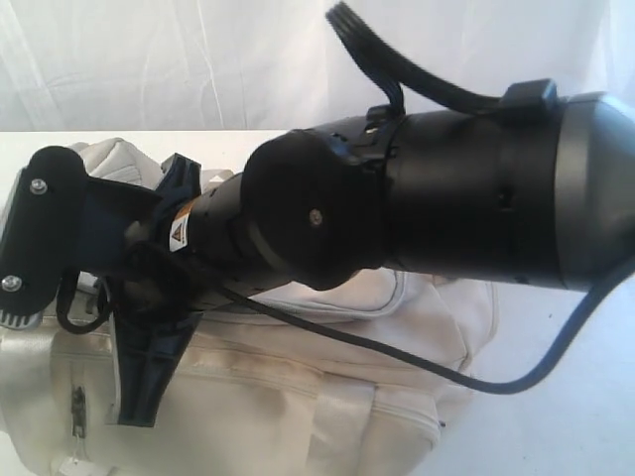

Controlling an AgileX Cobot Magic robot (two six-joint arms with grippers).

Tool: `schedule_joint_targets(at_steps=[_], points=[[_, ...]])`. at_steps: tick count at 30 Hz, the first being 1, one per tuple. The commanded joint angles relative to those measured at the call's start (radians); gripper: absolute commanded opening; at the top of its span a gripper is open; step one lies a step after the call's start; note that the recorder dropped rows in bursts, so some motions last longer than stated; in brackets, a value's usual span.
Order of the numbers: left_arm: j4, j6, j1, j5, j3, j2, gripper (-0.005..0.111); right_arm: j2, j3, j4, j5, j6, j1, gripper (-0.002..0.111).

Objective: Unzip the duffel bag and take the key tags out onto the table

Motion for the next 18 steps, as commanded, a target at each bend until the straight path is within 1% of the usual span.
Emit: schedule_joint_targets(at_steps=[1,6,10,14,18], points=[[0.111,-0.067,0.006,0.090,-0.013,-0.037,0.000,0.000,0.004,-0.007,0.070,0.010,0.005,0.000],[0.165,-0.069,0.006,0.090,-0.026,-0.037,0.000,0.000,0.004,-0.064,0.124,0.072,0.005,0.000],[0.213,-0.082,0.006,0.090,-0.101,-0.022,0.000,0.000,0.009,-0.084,0.165,0.074,0.005,0.000],[0.213,-0.078,0.006,0.090,-0.189,0.041,0.000,0.000,0.023,-0.084,0.169,0.094,0.005,0.000],[0.213,-0.064,0.006,0.090,-0.216,0.120,0.000,0.000,0.025,-0.084,0.184,0.098,0.005,0.000]])
